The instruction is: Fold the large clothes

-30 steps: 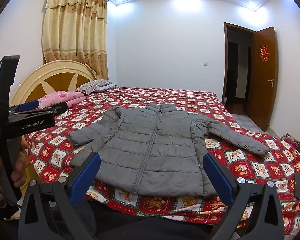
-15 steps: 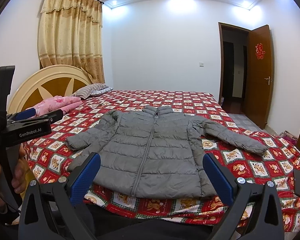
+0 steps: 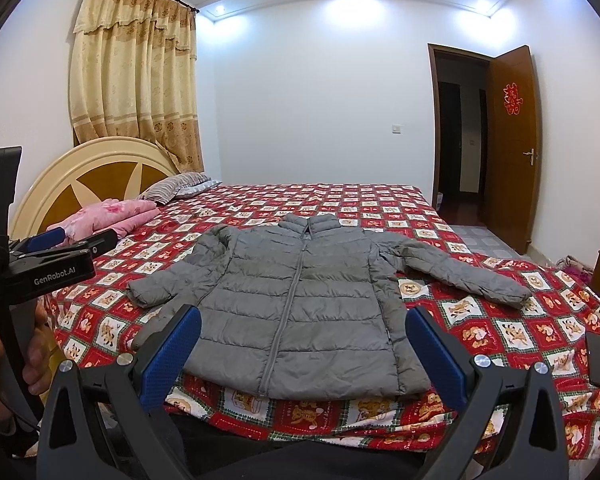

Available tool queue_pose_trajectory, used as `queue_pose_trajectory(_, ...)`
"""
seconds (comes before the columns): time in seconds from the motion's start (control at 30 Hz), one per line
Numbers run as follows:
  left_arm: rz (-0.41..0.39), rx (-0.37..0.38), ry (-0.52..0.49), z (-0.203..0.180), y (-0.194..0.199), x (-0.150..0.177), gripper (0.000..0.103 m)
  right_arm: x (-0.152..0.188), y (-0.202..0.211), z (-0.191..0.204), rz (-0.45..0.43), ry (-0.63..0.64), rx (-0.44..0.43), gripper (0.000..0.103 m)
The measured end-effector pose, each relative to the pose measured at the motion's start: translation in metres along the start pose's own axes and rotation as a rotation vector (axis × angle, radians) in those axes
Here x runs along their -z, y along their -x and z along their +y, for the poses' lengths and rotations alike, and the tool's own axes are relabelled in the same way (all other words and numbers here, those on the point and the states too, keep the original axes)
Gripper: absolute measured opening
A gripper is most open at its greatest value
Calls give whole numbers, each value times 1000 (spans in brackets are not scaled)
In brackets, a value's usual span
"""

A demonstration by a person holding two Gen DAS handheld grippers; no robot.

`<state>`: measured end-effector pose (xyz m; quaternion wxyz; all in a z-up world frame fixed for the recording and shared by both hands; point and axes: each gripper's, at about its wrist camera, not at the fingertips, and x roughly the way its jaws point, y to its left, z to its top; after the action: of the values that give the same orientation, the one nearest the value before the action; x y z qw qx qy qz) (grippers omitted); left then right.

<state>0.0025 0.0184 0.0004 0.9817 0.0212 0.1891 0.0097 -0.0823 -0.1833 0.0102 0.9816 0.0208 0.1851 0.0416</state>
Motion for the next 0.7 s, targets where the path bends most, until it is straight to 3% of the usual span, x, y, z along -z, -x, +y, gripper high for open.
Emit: queue_pose_trajectory(0.7,-3,-3,7,2,0,3,103,3,-2,-2,6,-8,1,102)
